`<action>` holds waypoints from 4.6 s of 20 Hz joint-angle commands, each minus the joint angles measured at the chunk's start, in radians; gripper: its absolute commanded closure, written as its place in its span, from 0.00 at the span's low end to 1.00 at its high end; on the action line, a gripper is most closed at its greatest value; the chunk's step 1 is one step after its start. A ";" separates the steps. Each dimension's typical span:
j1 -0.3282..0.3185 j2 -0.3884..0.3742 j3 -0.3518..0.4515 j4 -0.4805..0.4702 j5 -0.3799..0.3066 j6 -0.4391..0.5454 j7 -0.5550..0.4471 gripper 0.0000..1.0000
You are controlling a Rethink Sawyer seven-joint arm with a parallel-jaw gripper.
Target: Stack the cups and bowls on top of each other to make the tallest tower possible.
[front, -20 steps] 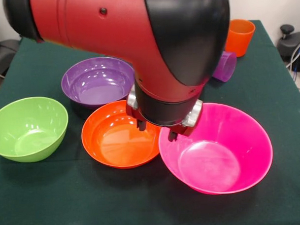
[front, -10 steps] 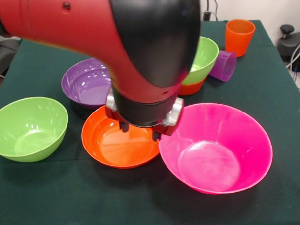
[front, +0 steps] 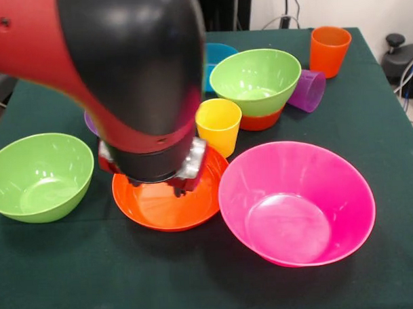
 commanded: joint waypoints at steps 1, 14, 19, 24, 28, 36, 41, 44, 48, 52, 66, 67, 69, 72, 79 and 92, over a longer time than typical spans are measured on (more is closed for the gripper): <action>-0.010 0.032 0.002 -0.003 -0.043 -0.026 -0.357 0.00; 0.164 -0.141 0.530 0.369 -0.497 -0.137 -0.408 0.00; 0.199 -0.259 0.612 0.595 -0.573 -0.230 -0.474 0.00; 0.191 -0.324 0.674 0.720 -0.632 -0.307 -0.517 0.00; 0.171 -0.346 0.703 0.741 -0.670 -0.316 -0.533 0.00; 0.153 -0.341 0.773 0.743 -0.727 -0.357 -0.496 0.00; 0.164 -0.378 0.828 0.831 -0.750 -0.415 -0.454 0.00; 0.172 -0.422 0.854 0.901 -0.767 -0.444 -0.427 0.00; 0.169 -0.452 0.877 0.943 -0.791 -0.459 -0.415 0.00; 0.159 -0.448 0.908 0.942 -0.810 -0.466 -0.394 0.00; 0.123 -0.431 0.996 0.950 -0.861 -0.510 -0.350 0.00; 0.121 -0.429 1.002 0.950 -0.866 -0.515 -0.348 0.00; 0.119 -0.425 1.008 0.942 -0.873 -0.511 -0.341 0.00; 0.115 -0.428 1.015 0.936 -0.881 -0.494 -0.335 0.00; 0.114 -0.392 1.021 0.852 -0.903 -0.454 -0.313 0.00; 0.099 -0.383 1.023 0.860 -0.934 -0.500 -0.333 0.00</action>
